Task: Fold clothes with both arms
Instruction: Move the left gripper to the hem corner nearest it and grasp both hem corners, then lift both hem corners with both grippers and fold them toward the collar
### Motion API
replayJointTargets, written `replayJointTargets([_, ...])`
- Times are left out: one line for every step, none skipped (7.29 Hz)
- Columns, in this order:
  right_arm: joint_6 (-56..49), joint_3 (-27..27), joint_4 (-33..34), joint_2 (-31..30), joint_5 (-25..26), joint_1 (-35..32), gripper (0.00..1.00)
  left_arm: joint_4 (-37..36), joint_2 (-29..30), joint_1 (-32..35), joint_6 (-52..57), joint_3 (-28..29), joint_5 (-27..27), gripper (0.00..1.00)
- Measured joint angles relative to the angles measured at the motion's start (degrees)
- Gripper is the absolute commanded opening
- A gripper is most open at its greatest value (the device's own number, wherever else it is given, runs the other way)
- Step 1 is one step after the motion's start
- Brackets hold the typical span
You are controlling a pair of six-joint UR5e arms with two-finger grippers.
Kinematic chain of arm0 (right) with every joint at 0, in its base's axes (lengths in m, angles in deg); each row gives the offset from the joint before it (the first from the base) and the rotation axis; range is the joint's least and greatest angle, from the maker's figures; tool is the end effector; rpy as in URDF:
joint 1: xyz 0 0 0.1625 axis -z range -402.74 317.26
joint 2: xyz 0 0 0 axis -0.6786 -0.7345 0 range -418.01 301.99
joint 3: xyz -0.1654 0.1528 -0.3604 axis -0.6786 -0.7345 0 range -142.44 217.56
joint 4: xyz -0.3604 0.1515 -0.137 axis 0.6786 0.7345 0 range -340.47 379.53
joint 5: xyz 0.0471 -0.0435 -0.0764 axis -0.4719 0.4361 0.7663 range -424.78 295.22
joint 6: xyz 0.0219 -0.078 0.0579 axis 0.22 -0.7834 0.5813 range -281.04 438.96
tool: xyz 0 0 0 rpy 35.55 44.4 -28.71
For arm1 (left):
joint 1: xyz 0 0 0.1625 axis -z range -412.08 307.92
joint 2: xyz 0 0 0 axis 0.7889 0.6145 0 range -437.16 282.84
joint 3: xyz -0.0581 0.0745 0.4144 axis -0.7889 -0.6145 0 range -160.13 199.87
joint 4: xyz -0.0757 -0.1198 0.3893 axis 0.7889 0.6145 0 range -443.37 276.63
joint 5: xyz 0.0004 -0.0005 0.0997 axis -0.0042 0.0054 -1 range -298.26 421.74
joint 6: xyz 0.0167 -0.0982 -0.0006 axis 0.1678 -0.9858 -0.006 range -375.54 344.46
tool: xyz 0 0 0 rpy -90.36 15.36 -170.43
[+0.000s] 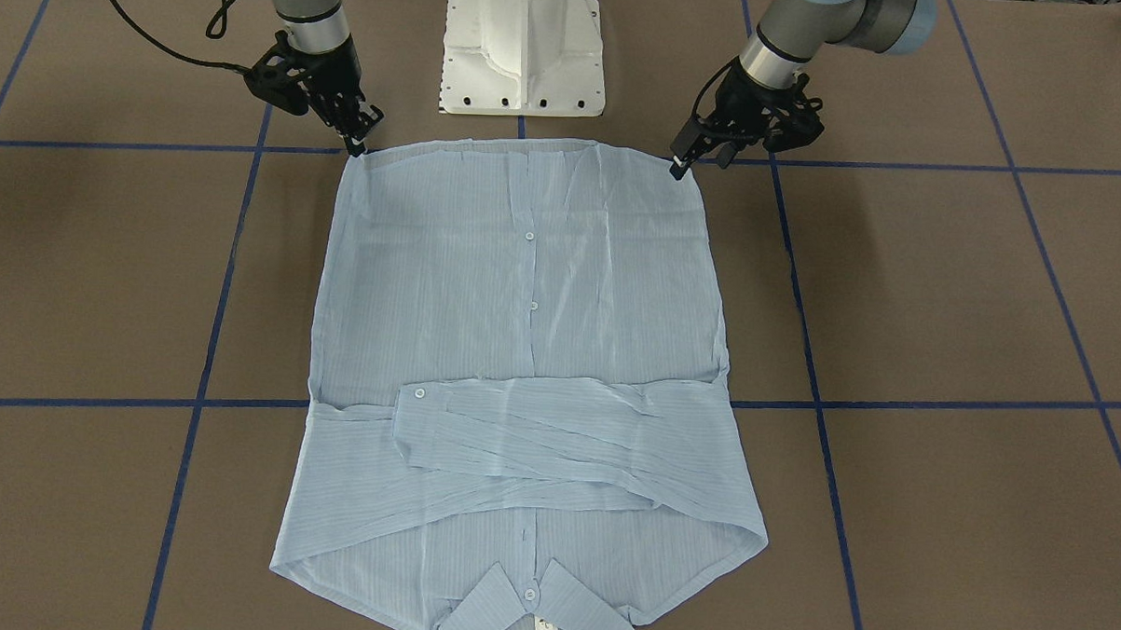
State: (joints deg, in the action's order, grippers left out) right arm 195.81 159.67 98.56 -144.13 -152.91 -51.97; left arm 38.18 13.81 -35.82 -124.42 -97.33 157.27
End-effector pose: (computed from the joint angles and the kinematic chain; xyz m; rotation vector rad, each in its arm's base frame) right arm -0.4586 -0.2129 0.3511 -0.0967 -0.8282 0.6071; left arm 0.4347 -0.2557 0.3662 -0.1127 1.0515 -0.5056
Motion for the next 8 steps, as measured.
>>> replayJointTargets([0.02,0.04,-0.01,0.09,0.03,0.0,0.0,-2.24,0.76,-1.25,-0.15,0.21,-0.71,0.76])
replayJointTargets([0.04,0.07,-0.01,0.24,0.03,0.0,0.0,-3.78,1.36,-2.16,-0.35,0.37,-1.41,0.59])
replayJointTargets([0.05,0.1,-0.01,0.4,0.0,-0.04,0.0,-4.65,1.64,-2.76,-0.74,0.41,-1.84,0.46])
replayJointTargets([0.05,0.13,-0.02,0.49,-0.02,-0.07,0.0,-5.07,1.68,-3.2,-1.13,0.43,-2.06,0.43])
replayJointTargets([0.05,0.14,-0.02,0.58,-0.03,-0.06,0.0,-5.25,1.6,-3.57,-1.31,0.51,-2.14,0.43])
replayJointTargets([0.05,0.14,-0.02,0.69,-0.03,-0.03,0.0,-5.32,1.47,-3.92,-1.38,0.59,-2.17,0.42])
replayJointTargets([0.05,0.14,-0.02,0.77,-0.03,-0.03,0.0,-5.48,1.41,-4.35,-1.41,0.62,-2.18,0.42])
replayJointTargets([0.05,0.14,-0.02,0.77,-0.03,-0.04,0.0,-5.93,1.45,-4.79,-1.42,0.65,-2.18,0.41])
